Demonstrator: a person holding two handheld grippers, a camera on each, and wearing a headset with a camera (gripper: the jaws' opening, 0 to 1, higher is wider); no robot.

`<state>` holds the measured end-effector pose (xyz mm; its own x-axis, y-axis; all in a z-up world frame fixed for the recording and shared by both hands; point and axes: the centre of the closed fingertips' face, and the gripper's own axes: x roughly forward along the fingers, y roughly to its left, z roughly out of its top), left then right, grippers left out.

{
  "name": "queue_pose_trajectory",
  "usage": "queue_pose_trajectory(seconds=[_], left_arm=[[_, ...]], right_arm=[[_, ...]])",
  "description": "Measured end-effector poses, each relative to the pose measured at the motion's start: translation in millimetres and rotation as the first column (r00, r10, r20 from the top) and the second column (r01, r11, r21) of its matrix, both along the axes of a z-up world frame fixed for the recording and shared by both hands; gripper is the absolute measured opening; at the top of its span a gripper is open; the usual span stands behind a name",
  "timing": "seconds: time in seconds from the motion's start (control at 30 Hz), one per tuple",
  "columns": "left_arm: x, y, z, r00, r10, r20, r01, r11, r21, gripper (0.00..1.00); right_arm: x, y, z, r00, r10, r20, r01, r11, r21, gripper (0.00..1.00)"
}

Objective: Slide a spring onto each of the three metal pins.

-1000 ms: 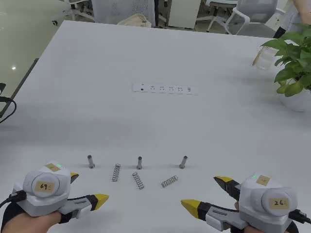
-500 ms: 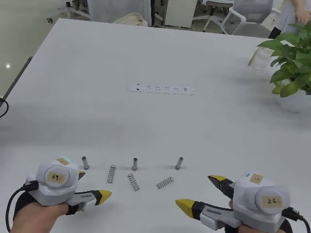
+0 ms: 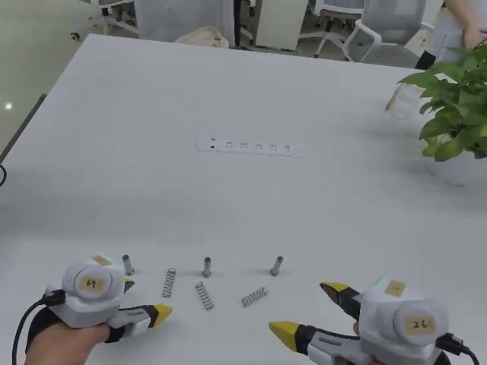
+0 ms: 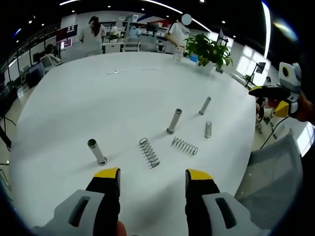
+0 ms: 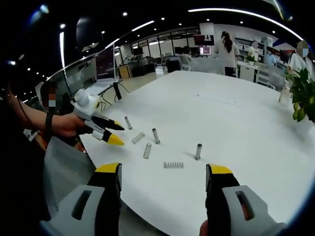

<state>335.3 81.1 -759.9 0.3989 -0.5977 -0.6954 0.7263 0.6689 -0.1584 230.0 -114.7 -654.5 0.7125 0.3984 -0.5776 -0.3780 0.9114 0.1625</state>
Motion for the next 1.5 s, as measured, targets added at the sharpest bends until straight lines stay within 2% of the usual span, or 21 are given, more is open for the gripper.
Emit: queue_pose_trajectory(seconds=[0.43,0.8,0.97,1.13,1.23,1.3,1.37,1.4,1.5], left_arm=[[10.4,-14.9,-11.7,0.999,0.037,-0.022,-0.038,0.999,-0.014,0.37],[14.7,-28.4,-21.1,0.998,0.06,-0.026,-0.06,0.998,-0.014,0.29],[16.5,-30.8,-23.3,0.999,0.052,-0.009,-0.052,0.999,0.008,0.25],[19.4,-27.1,-27.7,0.999,0.05,0.006,-0.05,0.998,0.043,0.19],[20.2,-25.8,-27.3,0.999,0.052,0.007,-0.052,0.998,0.047,0.15],[21.7,-21.9,-29.6,0.999,0.035,0.025,-0.037,0.996,0.085,0.08],[24.7,-20.3,-29.3,0.998,0.026,0.049,-0.031,0.995,0.098,0.04],[23.2,-19.7,-29.8,0.999,0.028,0.039,-0.032,0.994,0.101,0.03],[24.1,-17.0,-28.1,0.999,0.029,0.043,-0.034,0.993,0.113,0.03]], right_arm=[[-0.5,-3.0,-1.2,1.0,-0.003,-0.006,0.003,1.0,0.0,0.68],[-1.1,-2.5,-4.2,1.0,-0.004,-0.014,0.004,1.0,0.001,0.68],[0.6,-2.9,-3.4,1.0,-0.003,-0.012,0.003,1.0,0.001,0.68],[1.3,-5.1,-3.4,1.0,-0.004,-0.012,0.004,1.0,0.0,0.68],[1.6,-5.5,-4.0,1.0,-0.004,-0.012,0.004,1.0,0.0,0.68],[1.9,-5.1,-4.5,1.0,-0.002,-0.012,0.002,1.0,0.001,0.68],[2.0,-3.5,-4.1,1.0,0.001,-0.012,-0.001,1.0,0.002,0.68],[2.1,-3.2,-4.1,1.0,0.003,-0.011,-0.003,1.0,0.001,0.68],[2.7,-2.0,-4.4,1.0,0.003,-0.009,-0.003,1.0,0.006,0.68]])
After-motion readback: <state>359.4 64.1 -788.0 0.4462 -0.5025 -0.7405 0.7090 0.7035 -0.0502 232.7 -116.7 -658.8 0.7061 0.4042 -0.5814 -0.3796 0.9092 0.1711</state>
